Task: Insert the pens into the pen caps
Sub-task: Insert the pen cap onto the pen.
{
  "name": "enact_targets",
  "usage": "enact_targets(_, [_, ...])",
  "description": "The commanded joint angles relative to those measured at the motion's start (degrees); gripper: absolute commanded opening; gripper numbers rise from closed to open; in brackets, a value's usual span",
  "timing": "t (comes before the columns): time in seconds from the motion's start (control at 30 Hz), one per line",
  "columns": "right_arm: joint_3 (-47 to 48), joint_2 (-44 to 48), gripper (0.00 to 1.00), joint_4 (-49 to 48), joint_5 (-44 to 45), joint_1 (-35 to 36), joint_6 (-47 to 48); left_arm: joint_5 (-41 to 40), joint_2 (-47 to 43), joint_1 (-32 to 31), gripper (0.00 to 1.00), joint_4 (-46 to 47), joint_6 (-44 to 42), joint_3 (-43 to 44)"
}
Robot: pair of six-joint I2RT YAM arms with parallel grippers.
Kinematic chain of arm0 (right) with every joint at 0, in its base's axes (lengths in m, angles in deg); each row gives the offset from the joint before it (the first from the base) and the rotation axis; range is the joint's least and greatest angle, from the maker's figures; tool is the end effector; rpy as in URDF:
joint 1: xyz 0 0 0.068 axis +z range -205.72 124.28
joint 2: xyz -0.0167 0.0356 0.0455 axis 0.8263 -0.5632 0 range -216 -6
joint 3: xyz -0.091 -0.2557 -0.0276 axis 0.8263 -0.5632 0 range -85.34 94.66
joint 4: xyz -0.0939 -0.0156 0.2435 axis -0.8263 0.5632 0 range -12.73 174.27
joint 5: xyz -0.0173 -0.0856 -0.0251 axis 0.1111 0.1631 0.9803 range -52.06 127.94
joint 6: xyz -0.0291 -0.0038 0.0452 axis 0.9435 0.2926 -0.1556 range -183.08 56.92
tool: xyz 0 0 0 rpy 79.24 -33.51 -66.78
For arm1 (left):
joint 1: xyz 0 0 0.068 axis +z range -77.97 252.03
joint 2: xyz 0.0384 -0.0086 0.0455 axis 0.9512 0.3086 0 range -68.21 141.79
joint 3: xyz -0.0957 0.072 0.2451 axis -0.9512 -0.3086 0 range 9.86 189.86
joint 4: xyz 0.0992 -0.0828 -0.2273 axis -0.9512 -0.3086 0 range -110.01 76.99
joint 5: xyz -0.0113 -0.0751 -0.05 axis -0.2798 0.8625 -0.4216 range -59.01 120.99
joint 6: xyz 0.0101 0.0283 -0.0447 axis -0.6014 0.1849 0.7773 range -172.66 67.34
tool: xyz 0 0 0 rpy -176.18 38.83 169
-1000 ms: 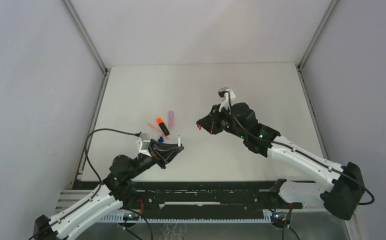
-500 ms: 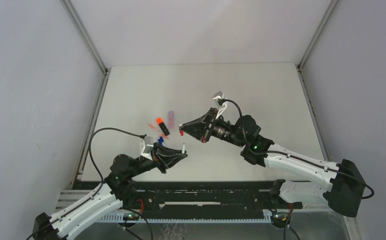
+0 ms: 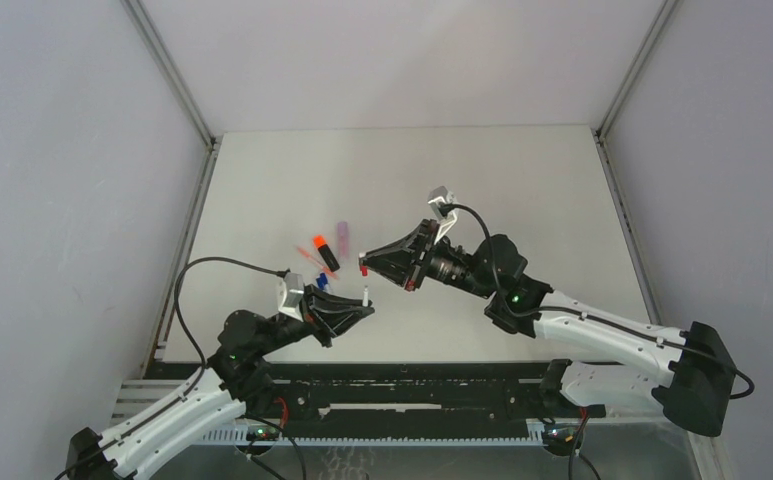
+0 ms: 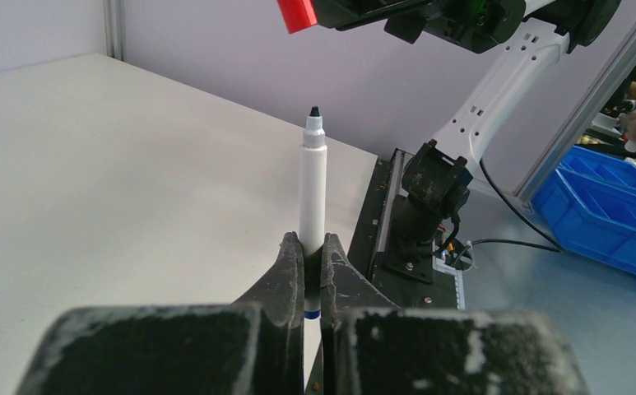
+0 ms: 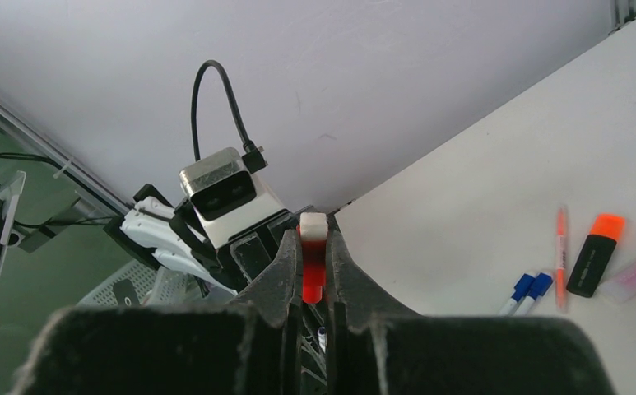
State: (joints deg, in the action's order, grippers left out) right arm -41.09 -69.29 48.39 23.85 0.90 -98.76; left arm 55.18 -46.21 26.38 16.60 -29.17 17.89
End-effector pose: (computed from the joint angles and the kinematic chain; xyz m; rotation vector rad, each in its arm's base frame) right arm 0.1355 0.2213 0.3448 -0.5109 1.4985 1.4768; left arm 0.0804 -0.1032 0.2402 0.6510 1.2862 -1.2823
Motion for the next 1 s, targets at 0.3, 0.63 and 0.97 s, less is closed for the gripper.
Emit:
enact_targets(0.3, [0.1, 1.6, 0.00, 0.8, 0.3, 1.6, 2.9, -1.3, -0.8, 0.1, 0.00, 3.1, 1.2, -0.1])
enact_targets(0.63, [0.1, 1.4, 0.00, 1.5, 0.1, 2.2, 3.2, -1.4, -1.0, 0.1, 0.00, 3.2, 1.2, -0.1])
enact_targets(0.97, [-0.4, 1.1, 0.00, 1.7, -0.3, 2.5, 3.1, -1.6, -1.1, 0.1, 0.00, 3.1, 1.1, -0.2])
